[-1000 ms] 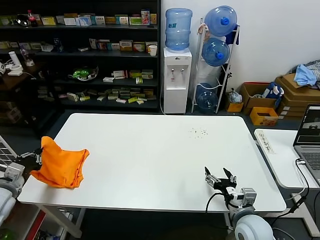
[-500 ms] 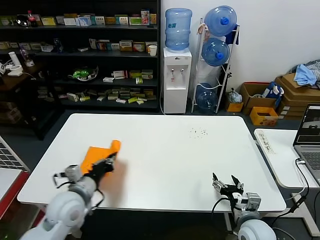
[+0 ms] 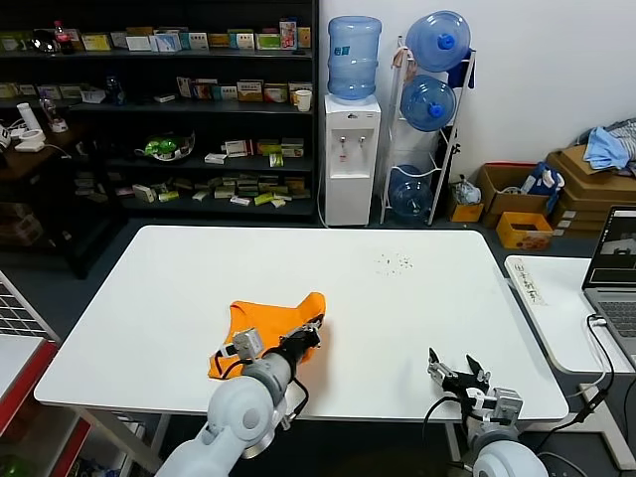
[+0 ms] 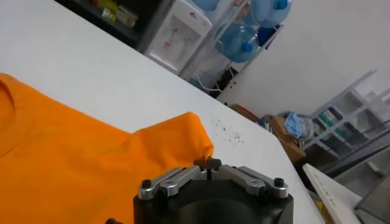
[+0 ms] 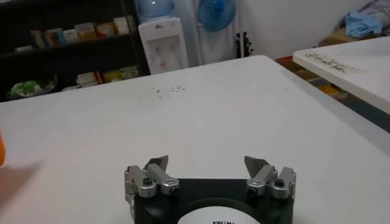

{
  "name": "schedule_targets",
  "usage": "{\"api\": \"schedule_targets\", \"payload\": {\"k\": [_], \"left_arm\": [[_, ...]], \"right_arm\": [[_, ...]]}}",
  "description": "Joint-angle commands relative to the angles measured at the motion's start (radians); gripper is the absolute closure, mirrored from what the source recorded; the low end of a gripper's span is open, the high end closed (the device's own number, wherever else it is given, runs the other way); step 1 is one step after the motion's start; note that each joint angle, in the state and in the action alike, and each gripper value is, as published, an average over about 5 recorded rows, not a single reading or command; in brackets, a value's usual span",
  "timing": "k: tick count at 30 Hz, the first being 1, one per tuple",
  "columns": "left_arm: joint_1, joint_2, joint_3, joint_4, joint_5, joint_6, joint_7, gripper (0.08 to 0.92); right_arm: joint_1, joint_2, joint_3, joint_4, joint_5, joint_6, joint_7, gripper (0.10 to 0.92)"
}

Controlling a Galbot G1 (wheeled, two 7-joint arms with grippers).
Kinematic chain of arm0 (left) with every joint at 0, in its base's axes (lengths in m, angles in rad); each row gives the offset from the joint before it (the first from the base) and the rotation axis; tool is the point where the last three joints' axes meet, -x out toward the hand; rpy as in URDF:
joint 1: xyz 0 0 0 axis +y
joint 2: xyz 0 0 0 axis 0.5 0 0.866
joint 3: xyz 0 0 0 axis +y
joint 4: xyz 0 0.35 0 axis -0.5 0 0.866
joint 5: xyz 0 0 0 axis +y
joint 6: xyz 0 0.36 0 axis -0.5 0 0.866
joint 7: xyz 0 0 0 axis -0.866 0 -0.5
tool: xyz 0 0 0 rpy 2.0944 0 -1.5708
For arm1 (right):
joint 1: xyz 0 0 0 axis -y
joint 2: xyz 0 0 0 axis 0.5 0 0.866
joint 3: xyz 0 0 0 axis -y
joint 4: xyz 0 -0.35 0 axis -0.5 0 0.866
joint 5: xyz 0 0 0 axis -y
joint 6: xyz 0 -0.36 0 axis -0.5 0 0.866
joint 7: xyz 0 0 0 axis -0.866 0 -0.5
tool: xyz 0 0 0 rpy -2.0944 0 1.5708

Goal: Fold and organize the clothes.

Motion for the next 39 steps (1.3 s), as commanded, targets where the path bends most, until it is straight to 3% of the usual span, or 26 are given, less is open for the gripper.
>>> {"api": "schedule_targets", "payload": {"k": [1, 7, 9, 12, 15, 18, 21, 25, 32, 39], "left_arm": [[-0.067, -0.151, 0.07, 0.107, 0.098, -0.015, -0.036, 0.904], [-0.027, -0.137, 0.057, 0.076, 0.152, -0.016, 0.044, 0.886], [0.008, -0.114, 0.037, 0.037, 0.169, -0.026, 0.102, 0.851], [0.096, -0.055, -0.021, -0.043, 0.235, -0.08, 0.257, 0.769], [0.219, 0.019, -0.125, -0.1, 0.364, -0.199, 0.427, 0.683], [0.367, 0.063, -0.296, -0.092, 0.51, -0.406, 0.56, 0.596], [0.503, 0.062, -0.481, -0.016, 0.609, -0.61, 0.682, 0.509], [0.591, 0.026, -0.621, 0.101, 0.645, -0.792, 0.813, 0.388], [0.606, -0.048, -0.641, 0.157, 0.604, -0.872, 0.866, 0.206], [0.569, -0.099, -0.624, 0.163, 0.631, -0.879, 0.869, 0.177]], "right_arm": [[-0.005, 0.004, 0.005, 0.017, -0.006, 0.021, -0.015, 0.203], [-0.003, -0.008, 0.017, 0.022, -0.043, 0.113, -0.078, 0.203], [-0.005, -0.012, 0.027, 0.022, -0.063, 0.161, -0.117, 0.203], [-0.015, -0.022, 0.054, 0.026, -0.1, 0.223, -0.187, 0.203], [-0.043, -0.027, 0.099, 0.038, -0.139, 0.291, -0.266, 0.203], [-0.085, -0.015, 0.149, 0.057, -0.198, 0.376, -0.336, 0.203], [-0.124, 0.017, 0.183, 0.073, -0.237, 0.438, -0.389, 0.203], [-0.155, 0.056, 0.198, 0.064, -0.257, 0.473, -0.441, 0.203], [-0.139, 0.098, 0.198, -0.024, -0.269, 0.52, -0.452, 0.203], [-0.145, 0.14, 0.201, -0.038, -0.331, 0.602, -0.46, 0.203]]}}
